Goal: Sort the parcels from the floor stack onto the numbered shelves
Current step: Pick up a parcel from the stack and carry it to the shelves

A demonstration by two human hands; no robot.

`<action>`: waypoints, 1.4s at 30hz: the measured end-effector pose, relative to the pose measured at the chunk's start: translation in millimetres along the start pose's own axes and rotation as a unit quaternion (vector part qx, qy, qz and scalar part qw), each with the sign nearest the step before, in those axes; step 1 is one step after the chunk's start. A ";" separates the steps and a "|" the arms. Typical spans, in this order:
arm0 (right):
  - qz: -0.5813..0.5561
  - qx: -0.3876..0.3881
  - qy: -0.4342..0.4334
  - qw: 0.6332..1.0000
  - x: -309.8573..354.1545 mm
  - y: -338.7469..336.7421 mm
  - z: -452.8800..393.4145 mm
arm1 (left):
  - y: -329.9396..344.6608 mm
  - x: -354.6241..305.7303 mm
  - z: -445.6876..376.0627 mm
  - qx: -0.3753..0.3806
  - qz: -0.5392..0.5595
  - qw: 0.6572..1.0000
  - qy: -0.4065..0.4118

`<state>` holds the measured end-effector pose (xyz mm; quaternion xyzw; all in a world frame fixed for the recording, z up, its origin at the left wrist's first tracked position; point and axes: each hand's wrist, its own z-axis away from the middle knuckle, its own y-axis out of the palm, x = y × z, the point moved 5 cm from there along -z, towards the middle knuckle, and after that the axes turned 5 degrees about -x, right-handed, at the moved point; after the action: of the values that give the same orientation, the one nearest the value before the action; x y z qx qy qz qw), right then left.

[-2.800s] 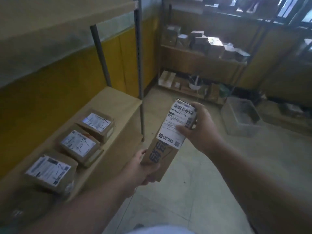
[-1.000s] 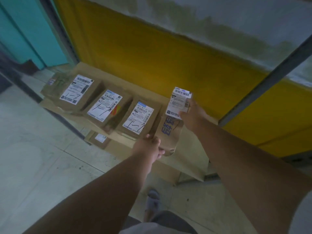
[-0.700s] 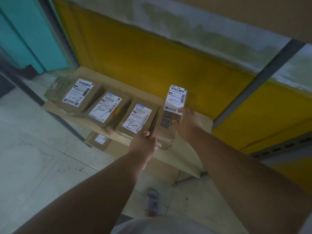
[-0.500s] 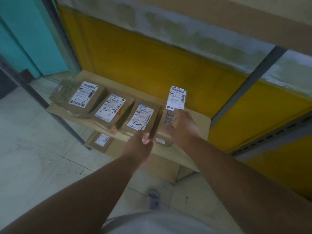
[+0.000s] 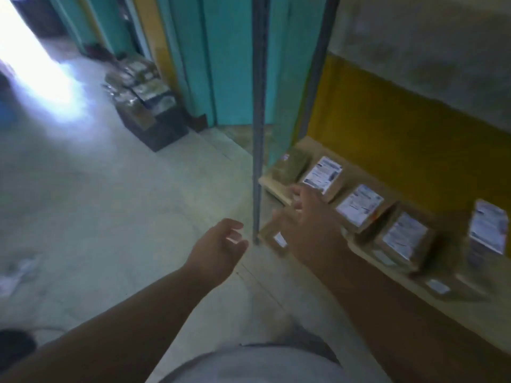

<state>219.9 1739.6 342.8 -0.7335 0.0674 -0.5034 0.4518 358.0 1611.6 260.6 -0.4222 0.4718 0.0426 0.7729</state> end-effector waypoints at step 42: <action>0.007 0.092 -0.135 0.987 501.2 567.0 -742.2 | -579.3 305.5 -778.1 -0.104 -0.035 0.986 -0.122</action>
<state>71.1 690.2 331.3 -0.7495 -0.0355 -0.4003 0.5260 255.9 600.3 227.3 -0.5084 0.3519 0.1160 0.7773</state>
